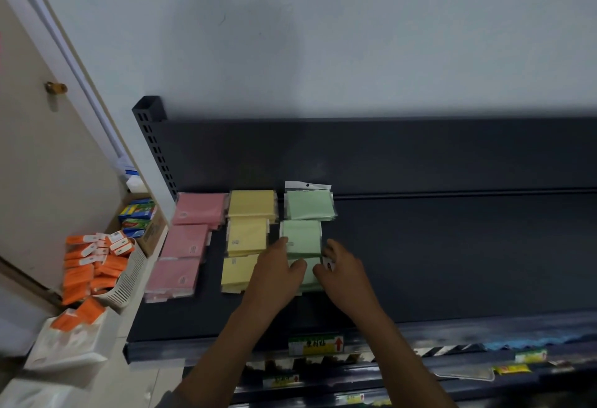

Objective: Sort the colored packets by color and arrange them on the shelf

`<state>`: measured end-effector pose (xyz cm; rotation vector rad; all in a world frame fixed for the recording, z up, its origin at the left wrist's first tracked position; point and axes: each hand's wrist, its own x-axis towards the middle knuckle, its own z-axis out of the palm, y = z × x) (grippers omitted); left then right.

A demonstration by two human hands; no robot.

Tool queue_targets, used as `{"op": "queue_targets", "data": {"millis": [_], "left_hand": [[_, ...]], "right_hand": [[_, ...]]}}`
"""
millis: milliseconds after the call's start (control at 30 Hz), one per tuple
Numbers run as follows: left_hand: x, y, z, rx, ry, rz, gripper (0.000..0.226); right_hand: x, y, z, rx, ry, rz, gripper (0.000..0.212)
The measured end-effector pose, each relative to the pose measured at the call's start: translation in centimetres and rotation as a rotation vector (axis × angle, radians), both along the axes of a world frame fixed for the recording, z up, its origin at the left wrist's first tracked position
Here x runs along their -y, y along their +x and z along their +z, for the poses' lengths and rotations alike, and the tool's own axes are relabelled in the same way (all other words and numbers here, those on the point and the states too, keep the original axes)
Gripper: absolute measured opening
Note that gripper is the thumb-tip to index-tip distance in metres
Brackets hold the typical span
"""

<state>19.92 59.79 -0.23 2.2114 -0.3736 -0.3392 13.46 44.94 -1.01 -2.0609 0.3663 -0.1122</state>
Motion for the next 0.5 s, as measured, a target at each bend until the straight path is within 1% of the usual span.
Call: {"op": "queue_targets", "data": {"millis": [67,133,200,233,300,333,367,400,433,500], "left_hand": [[0.0,0.3,0.4,0.024,-0.038,0.009,0.054],[0.2,0.9,1.4,0.028,-0.076,0.023,0.036],[0.6,2.3,2.0,0.005,-0.102,0.056,0.031],[0.9,3.0,2.4,-0.016,-0.106,0.073,0.033],[1.7,4.3,3.0,-0.069,-0.108,0.1,0.044],[2.1,4.8,3.3,-0.088,-0.12,0.106,0.04],[2.5,5.0,3.5,-0.096,-0.126,0.102,0.031],[2.9,5.2,3.6,-0.091,-0.124,0.097,0.022],[3.4,5.4,3.5,-0.085,-0.132,0.094,0.019],[4.0,5.4,3.1,-0.074,-0.12,0.081,0.02]], "right_hand": [[0.5,0.2,0.2,-0.014,0.011,-0.012,0.051],[1.5,1.0,0.7,-0.023,0.072,-0.074,0.062],[2.5,2.6,1.5,-0.002,0.143,-0.125,0.053],[3.1,3.5,1.8,0.0,0.177,-0.146,0.046],[4.0,5.4,2.0,-0.007,0.202,-0.169,0.024],[4.1,6.3,2.0,-0.01,0.216,-0.158,0.017],[4.1,6.9,1.8,-0.008,0.239,-0.142,0.015],[3.9,7.3,1.5,-0.014,0.246,-0.128,0.02],[3.5,7.3,1.4,-0.009,0.268,-0.121,0.028],[2.8,7.2,1.0,0.023,0.288,-0.116,0.039]]}}
